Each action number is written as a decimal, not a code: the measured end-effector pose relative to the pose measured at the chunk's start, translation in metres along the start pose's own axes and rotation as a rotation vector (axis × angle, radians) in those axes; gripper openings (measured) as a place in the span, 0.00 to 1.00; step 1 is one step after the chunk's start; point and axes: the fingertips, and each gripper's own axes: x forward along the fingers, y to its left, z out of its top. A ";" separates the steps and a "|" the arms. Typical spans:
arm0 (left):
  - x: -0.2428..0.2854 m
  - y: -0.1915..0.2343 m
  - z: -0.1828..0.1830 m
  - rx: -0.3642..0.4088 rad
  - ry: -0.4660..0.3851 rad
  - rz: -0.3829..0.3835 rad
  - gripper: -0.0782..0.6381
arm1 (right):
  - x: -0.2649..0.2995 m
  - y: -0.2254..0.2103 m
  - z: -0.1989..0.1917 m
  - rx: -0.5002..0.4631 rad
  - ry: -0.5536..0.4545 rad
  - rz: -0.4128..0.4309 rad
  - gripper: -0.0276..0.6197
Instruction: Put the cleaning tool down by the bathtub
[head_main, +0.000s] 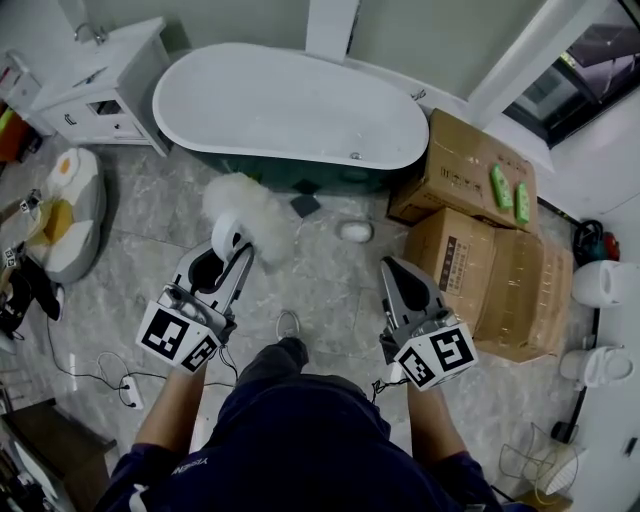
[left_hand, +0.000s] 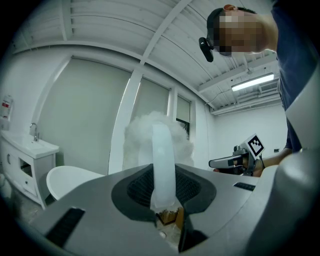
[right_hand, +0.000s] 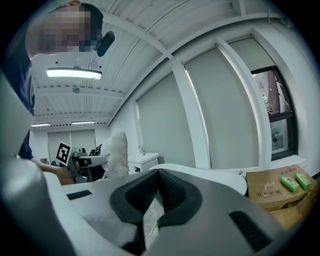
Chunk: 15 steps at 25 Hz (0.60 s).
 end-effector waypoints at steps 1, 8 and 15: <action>0.003 0.008 0.000 -0.003 0.001 -0.001 0.25 | 0.008 -0.002 0.000 0.002 0.004 -0.004 0.05; 0.021 0.054 -0.002 -0.014 0.016 -0.014 0.25 | 0.053 -0.009 0.001 0.001 0.029 -0.025 0.05; 0.033 0.078 -0.005 -0.022 0.021 -0.027 0.25 | 0.082 -0.011 0.002 0.001 0.040 -0.032 0.05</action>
